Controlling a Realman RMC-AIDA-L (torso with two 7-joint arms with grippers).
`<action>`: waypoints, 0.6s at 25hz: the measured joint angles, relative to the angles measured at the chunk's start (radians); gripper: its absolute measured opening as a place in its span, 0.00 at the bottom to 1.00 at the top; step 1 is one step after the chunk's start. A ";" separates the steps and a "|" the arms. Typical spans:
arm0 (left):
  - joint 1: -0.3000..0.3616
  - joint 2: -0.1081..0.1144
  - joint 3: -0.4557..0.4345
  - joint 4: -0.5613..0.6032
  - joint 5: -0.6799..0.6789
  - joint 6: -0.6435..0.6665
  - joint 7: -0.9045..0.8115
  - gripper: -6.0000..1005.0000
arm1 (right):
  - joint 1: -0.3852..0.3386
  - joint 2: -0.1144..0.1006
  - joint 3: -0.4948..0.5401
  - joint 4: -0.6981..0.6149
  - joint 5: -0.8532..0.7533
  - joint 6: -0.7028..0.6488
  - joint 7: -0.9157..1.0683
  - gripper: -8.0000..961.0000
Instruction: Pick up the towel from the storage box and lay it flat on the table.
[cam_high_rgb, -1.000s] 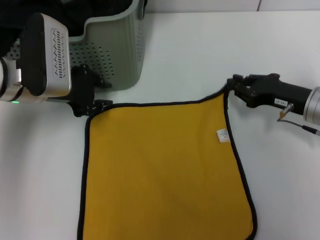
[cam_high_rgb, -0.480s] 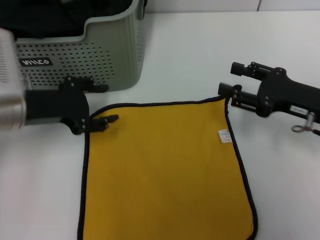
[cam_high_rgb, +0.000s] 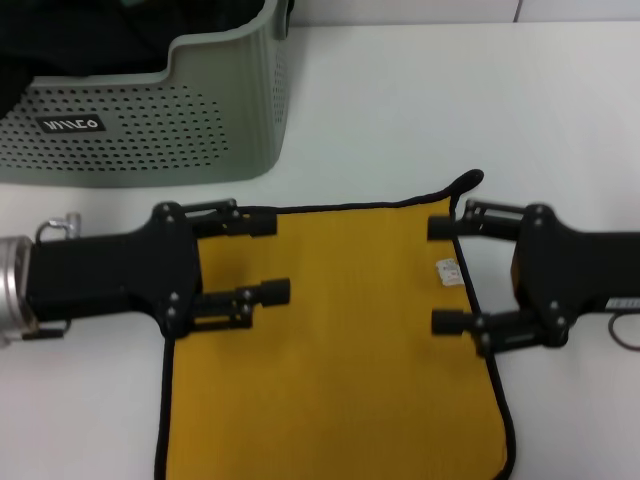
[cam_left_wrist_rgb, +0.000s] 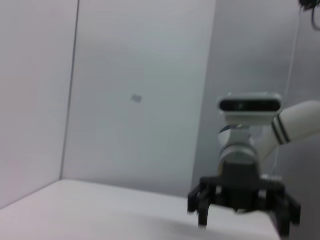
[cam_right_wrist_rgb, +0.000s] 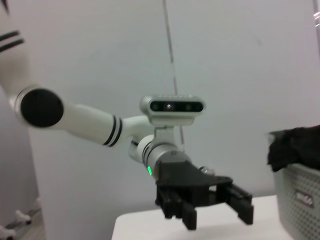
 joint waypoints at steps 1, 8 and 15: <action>0.001 -0.006 -0.001 -0.009 -0.003 0.009 0.008 0.68 | -0.004 0.005 0.001 -0.012 -0.015 0.000 0.000 0.91; 0.016 -0.038 -0.003 -0.028 -0.014 0.023 0.054 0.67 | -0.007 0.027 -0.001 -0.037 -0.053 -0.003 0.004 0.91; 0.014 -0.040 -0.009 -0.029 -0.035 0.041 0.067 0.67 | -0.008 0.034 -0.001 -0.039 -0.053 -0.010 0.005 0.91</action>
